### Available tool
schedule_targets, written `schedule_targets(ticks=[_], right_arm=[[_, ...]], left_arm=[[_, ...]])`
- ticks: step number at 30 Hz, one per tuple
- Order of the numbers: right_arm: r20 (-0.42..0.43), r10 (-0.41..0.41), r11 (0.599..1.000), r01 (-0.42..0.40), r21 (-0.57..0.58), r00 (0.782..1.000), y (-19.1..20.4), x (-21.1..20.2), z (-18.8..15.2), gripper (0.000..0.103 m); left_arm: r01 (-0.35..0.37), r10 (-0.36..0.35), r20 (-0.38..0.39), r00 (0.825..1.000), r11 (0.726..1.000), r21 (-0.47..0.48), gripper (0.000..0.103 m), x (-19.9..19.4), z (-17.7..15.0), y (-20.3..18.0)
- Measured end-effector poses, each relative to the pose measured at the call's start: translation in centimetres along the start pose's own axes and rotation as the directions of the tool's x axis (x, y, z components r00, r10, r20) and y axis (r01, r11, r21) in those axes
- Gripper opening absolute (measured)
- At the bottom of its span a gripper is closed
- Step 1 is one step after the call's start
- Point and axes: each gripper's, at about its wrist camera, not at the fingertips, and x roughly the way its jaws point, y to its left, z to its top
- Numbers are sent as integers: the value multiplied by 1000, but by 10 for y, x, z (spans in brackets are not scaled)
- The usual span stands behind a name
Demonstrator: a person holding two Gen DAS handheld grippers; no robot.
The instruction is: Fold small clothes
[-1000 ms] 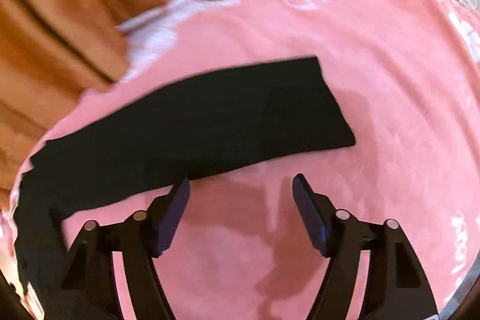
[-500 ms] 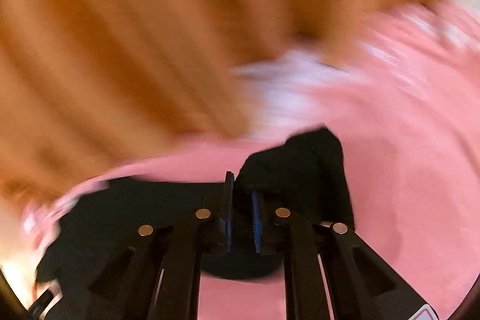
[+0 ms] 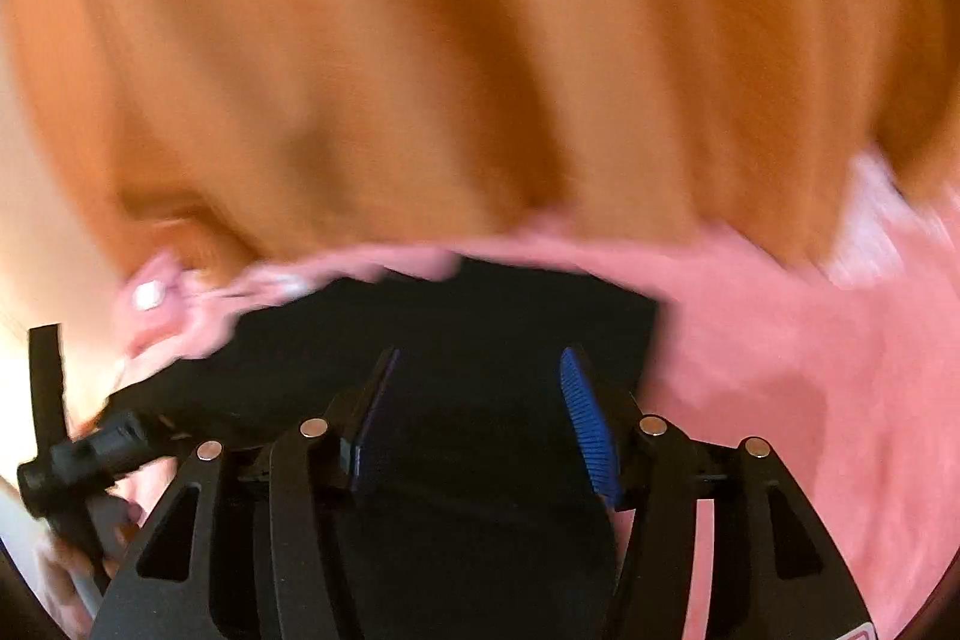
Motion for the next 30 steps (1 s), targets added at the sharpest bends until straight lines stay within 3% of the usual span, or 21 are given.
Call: schedule_targets(ticks=[2, 4, 6, 10, 13, 15, 16, 17, 18, 21, 25, 30], right_arm=[[-74, -41, 996, 47, 79, 996, -30, 6, -14, 55], [-133, -36, 991, 52, 121, 990, -46, 19, -21, 55], [-159, -38, 992, 57, 113, 987, -48, 35, -26, 55], [-199, -21, 991, 46, 123, 980, -46, 54, -31, 55], [-206, -14, 993, 38, 114, 979, -49, 53, -30, 55], [-203, -20, 996, 38, 87, 979, -47, 54, -32, 55], [-206, -20, 996, 37, 77, 978, -47, 54, -34, 55], [-213, -15, 997, 30, 70, 977, -47, 55, -36, 56], [-221, -6, 998, 19, 59, 975, -45, 56, -39, 57], [-231, 0, 1000, 6, 28, 973, -39, 54, -45, 58], [-206, 7, 999, 1, 36, 979, -38, 54, -39, 57], [-193, 59, 987, -28, 158, 979, -50, 66, -29, 57]], left_arm=[[-20, 15, -56, 998, 997, -76, 98, 24, 5, 16], [10, -25, -86, 996, 986, -168, 98, 37, 5, 29], [43, -54, -41, 998, 970, -241, 97, 36, 8, 34], [137, -143, -12, 990, 969, -207, 78, 39, 12, 18], [104, -109, -35, 993, 987, -122, 66, 50, 9, 4], [80, -83, -26, 996, 993, -81, 53, 55, 10, -1], [76, -78, -24, 997, 995, -65, 38, 56, 11, -3], [76, -78, -26, 997, 996, -53, 14, 57, 14, -3], [129, -131, -35, 991, 991, -45, 5, 57, 18, -2], [183, -183, 8, 983, 980, -79, 4, 44, 28, 9], [189, -180, 78, 981, 974, -129, 4, 26, 42, 28], [146, -143, 33, 989, 978, -149, 4, 35, 38, 44]])
